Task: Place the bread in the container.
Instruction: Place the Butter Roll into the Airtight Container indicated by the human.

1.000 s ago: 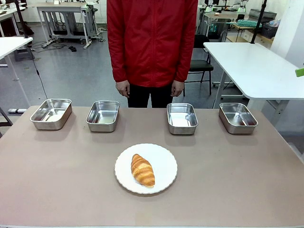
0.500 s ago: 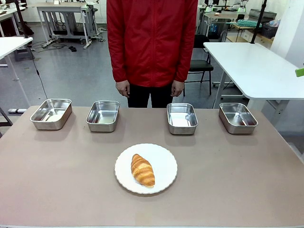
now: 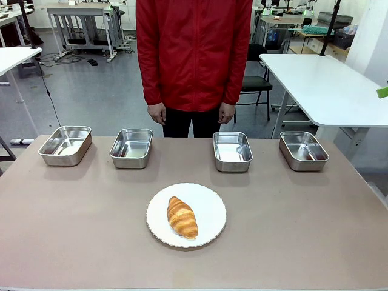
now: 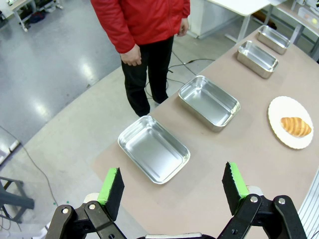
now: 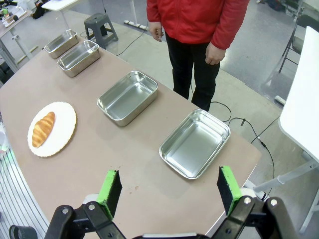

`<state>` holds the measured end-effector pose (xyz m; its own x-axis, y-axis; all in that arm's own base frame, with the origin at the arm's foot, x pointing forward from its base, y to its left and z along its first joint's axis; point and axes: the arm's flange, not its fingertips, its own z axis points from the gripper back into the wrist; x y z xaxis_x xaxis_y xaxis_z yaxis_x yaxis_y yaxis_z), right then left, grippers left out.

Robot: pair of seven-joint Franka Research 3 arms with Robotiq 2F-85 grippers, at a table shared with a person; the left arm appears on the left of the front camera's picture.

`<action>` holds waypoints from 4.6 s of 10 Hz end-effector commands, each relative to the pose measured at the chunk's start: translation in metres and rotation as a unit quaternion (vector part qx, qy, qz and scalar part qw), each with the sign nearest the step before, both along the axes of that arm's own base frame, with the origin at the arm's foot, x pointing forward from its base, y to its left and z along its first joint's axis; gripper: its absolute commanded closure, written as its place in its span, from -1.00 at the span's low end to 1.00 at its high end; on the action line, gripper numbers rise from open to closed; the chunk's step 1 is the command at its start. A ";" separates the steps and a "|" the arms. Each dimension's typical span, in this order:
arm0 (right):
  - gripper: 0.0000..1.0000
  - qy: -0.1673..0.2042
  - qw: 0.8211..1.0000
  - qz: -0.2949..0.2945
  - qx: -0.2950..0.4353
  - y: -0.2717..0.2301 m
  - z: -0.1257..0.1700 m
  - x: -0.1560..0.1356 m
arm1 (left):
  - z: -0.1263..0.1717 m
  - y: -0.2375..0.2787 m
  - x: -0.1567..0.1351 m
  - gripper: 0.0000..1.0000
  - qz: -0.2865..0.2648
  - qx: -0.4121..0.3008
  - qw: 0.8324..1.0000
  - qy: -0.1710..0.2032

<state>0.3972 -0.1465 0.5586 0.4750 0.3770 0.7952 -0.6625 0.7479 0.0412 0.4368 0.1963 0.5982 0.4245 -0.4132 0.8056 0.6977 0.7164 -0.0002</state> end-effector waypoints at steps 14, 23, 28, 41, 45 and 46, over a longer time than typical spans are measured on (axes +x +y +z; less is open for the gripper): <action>-1.00 -0.007 1.000 0.004 0.004 0.000 0.001 -0.001 | 0.000 0.000 -0.001 -1.00 -0.008 0.003 1.000 -0.004; -1.00 -0.007 1.000 0.004 0.004 0.000 0.001 -0.001 | 0.000 0.000 -0.001 -1.00 -0.008 0.003 1.000 -0.004; -1.00 -0.007 1.000 0.004 0.004 0.000 0.001 -0.001 | 0.000 0.000 -0.001 -1.00 -0.008 0.003 1.000 -0.004; -1.00 -0.007 1.000 0.004 0.004 0.000 0.001 -0.001 | 0.000 0.000 -0.001 -1.00 -0.008 0.003 1.000 -0.004; -1.00 -0.007 1.000 0.004 0.004 0.000 0.001 -0.001 | 0.000 0.000 -0.001 -1.00 -0.008 0.003 1.000 -0.004; -1.00 -0.007 1.000 0.004 0.004 0.000 0.001 -0.001 | 0.000 0.000 -0.001 -1.00 -0.008 0.003 1.000 -0.004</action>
